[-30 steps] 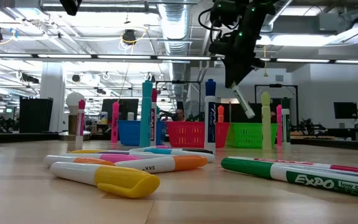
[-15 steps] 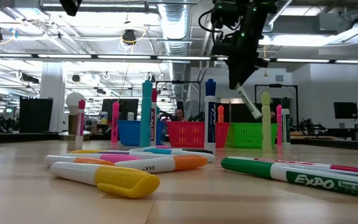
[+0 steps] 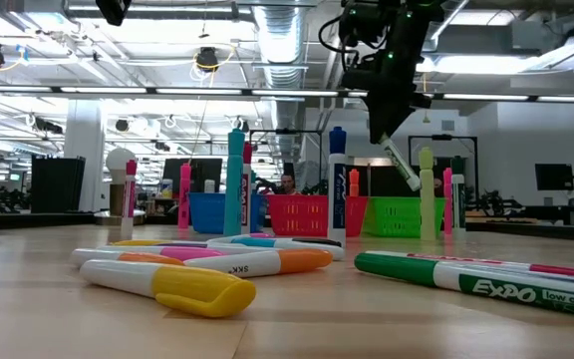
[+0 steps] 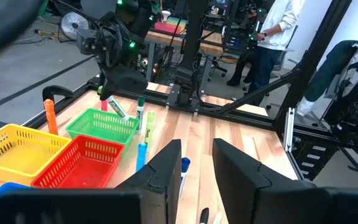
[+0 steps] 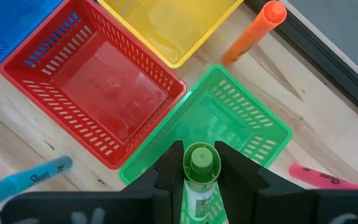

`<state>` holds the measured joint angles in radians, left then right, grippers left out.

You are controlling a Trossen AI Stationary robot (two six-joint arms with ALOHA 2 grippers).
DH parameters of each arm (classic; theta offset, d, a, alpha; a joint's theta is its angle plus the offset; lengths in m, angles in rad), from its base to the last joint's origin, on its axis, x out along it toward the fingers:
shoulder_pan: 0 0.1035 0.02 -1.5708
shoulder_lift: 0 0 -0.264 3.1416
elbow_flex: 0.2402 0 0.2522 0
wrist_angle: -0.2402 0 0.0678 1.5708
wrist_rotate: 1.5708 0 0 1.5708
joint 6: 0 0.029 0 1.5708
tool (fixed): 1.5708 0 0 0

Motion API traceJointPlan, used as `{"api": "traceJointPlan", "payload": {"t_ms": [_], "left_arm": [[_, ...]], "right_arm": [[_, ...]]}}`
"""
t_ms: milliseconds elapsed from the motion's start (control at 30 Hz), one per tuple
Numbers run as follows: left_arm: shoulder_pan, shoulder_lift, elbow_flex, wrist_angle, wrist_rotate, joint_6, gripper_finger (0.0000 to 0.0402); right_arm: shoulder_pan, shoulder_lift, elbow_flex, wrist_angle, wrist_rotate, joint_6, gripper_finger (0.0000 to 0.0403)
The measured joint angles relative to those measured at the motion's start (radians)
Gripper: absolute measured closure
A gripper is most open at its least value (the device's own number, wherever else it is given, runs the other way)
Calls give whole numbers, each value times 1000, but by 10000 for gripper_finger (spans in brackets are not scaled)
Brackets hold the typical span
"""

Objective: Pick & Place Markers
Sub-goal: Put the large light green marker pen into the green bin

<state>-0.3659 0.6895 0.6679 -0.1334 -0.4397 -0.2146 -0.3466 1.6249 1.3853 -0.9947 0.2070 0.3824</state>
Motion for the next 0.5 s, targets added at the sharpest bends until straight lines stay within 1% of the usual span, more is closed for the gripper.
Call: {"api": "traceJointPlan", "payload": {"t_ms": [500], "left_arm": [[0, 0, 0, 0, 0, 0, 310]], "right_arm": [[6, 0, 0, 0, -1, -24, 328]]}}
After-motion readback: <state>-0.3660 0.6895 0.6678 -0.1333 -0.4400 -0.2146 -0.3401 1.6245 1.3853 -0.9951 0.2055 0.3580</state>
